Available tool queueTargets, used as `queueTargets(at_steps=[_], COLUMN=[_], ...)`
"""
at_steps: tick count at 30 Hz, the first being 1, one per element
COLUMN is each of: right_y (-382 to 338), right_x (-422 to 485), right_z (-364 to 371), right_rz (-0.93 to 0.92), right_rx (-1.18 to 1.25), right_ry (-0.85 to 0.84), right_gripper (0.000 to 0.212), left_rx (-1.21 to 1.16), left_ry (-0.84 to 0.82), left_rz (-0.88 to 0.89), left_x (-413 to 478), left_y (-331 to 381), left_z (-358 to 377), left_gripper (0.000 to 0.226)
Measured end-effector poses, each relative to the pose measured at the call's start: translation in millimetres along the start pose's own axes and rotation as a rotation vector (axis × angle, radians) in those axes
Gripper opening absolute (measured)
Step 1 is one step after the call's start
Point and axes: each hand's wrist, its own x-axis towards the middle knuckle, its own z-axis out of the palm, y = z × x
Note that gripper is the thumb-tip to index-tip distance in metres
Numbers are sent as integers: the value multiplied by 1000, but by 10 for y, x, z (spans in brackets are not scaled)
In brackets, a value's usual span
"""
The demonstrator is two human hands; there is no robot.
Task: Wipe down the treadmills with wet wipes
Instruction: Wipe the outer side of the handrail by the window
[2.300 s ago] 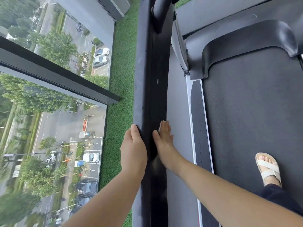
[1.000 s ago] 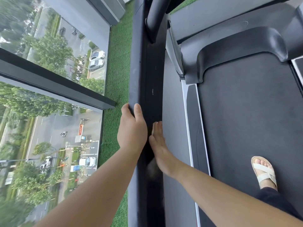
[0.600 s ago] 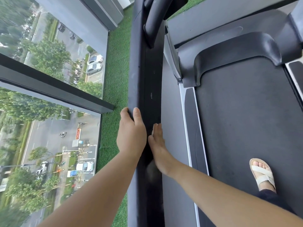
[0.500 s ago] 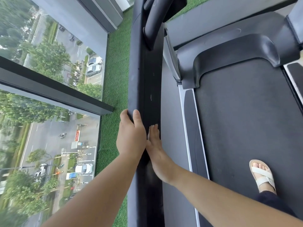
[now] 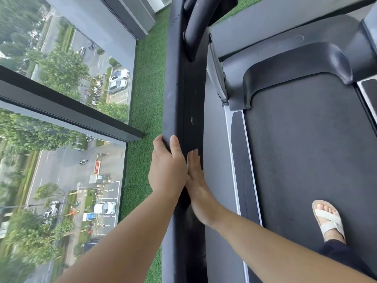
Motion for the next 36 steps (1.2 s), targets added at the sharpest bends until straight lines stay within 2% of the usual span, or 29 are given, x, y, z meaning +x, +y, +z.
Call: queueTargets(at_steps=[4,9,12,15,20,22,26,30,32,36], right_y=[-60,-63,-39,-125,-122,-59,-126,-169,-98,-112], right_x=[160,12,95,200,93,131,269,154,144,354], right_z=[-46,-30,-136,-167,-123,-206,-229,-148,-201,-283], right_rz=[143,-2,24,125,8,24,156,53,7,128], right_rx=[64,14,-30,40,14,-3,26,36,-31,62], right_ry=[75,-54,-48,-7,-100,-118,-56,-114,-133,-29], right_gripper=[49,46,48,52,49,48,52,61,57,57], left_rx=[9,1,7,3,1,19,13,-1,0,16], left_ry=[3,1,-2,2,11,12,7,13,19,19], left_rz=[-5,-7,-13,-19,-13,-20,-22,-10,-12,-23], left_x=[6,6,2,5,7,-6,-10,3,-4,3], left_y=[3,5,11,6,8,17,21,4,-7,5], left_z=[4,5,4,7,9,2,-3,5,5,10], left_gripper=[47,47,47,46,44,44,45,46,46,47])
